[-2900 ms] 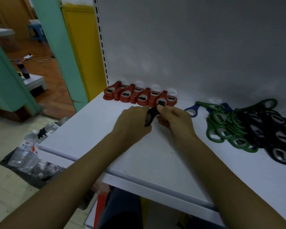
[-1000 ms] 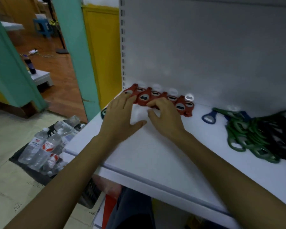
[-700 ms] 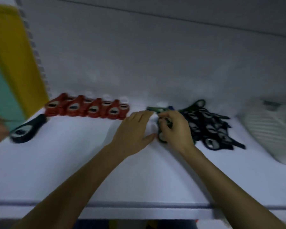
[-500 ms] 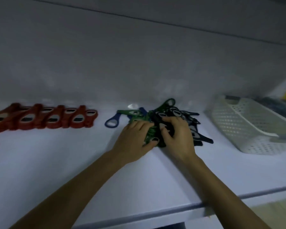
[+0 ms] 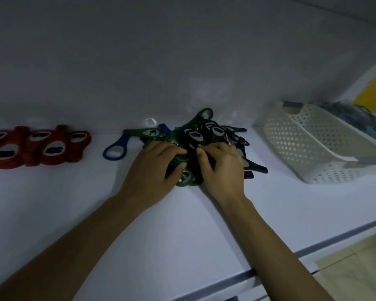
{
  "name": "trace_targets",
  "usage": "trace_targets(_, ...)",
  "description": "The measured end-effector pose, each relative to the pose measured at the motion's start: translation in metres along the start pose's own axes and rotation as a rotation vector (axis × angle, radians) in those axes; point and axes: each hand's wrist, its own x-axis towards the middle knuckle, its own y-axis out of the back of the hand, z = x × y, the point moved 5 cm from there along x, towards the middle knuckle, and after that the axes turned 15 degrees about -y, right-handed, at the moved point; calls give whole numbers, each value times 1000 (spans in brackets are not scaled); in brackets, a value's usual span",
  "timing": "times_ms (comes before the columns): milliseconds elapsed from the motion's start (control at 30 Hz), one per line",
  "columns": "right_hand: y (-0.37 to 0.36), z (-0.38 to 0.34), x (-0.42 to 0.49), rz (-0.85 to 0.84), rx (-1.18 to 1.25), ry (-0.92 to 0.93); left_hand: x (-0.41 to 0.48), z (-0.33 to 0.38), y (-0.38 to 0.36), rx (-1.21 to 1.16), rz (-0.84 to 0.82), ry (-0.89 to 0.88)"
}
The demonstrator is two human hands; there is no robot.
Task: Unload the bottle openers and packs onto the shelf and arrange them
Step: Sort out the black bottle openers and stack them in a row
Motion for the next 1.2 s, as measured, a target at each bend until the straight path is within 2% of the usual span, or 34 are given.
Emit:
trace_targets(200,11,-11,-7,75,216,50,-2,-1,7,-52,80,96)
trace_targets(267,11,-21,-16,19,278,139,-2,-1,9,-94,114,105)
trace_targets(400,1,-36,-32,-140,241,390,-4,-5,14,-198,216,166)
trace_targets(533,-4,-38,-37,-148,201,501,-6,-14,11,-277,241,266)
trace_targets(633,0,-38,-34,-126,286,463,-7,-15,13,-301,276,299)
trace_targets(733,2,-27,-25,-96,276,288,-6,-13,12,-335,289,298)
trace_targets(833,0,-11,-16,-103,98,121,-8,-16,12,-474,371,373)
trace_targets(900,-3,-6,-12,-120,-29,123,-9,-22,12,-590,396,466)
trace_targets(1000,-2,-7,-12,-90,-78,189,-4,-25,15,-757,452,562)
trace_targets(1100,2,-6,-12,-54,-11,164,-1,-22,10,-1017,491,645)
trace_targets(1200,7,-6,-12,-13,94,138,-3,-13,0,-1153,408,658)
